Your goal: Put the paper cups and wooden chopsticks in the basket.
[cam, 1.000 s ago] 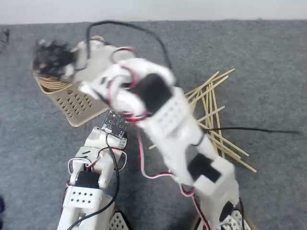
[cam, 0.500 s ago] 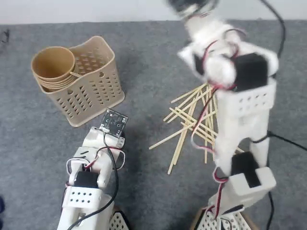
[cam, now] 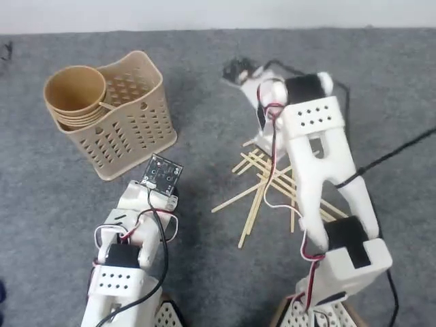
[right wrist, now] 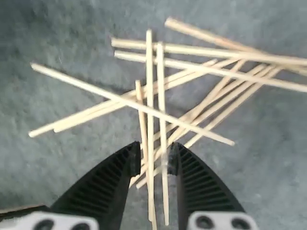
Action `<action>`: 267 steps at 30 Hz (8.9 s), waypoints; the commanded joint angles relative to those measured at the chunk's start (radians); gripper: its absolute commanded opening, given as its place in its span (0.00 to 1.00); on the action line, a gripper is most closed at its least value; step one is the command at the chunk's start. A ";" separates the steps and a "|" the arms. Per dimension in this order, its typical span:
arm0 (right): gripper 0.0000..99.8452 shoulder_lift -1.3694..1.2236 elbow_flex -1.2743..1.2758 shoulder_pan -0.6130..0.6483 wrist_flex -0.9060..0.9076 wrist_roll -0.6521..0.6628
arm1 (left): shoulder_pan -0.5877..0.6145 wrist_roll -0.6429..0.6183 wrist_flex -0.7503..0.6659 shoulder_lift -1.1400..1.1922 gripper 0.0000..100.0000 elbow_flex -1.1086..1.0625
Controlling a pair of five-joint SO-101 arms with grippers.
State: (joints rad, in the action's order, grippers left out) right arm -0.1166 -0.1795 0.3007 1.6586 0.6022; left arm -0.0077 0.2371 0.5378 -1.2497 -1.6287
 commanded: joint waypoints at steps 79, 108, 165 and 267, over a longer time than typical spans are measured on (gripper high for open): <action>0.17 -0.028 0.407 -0.232 -0.226 0.736 | -0.012 0.006 -0.028 -0.014 0.09 0.008; 0.03 -0.024 0.574 -0.091 -0.446 0.683 | -0.012 0.006 -0.028 -0.014 0.09 0.008; 0.01 0.257 0.043 0.455 -1.326 -0.029 | -0.017 0.011 -0.025 -0.014 0.09 -0.001; 0.12 -0.053 0.092 -0.177 -0.208 -0.127 | -0.017 0.012 -0.028 -0.014 0.09 -0.001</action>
State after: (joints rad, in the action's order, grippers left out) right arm -0.2271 -0.1642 0.1396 1.5374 0.4687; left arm -0.0215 0.2371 0.5378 -1.2497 -1.6395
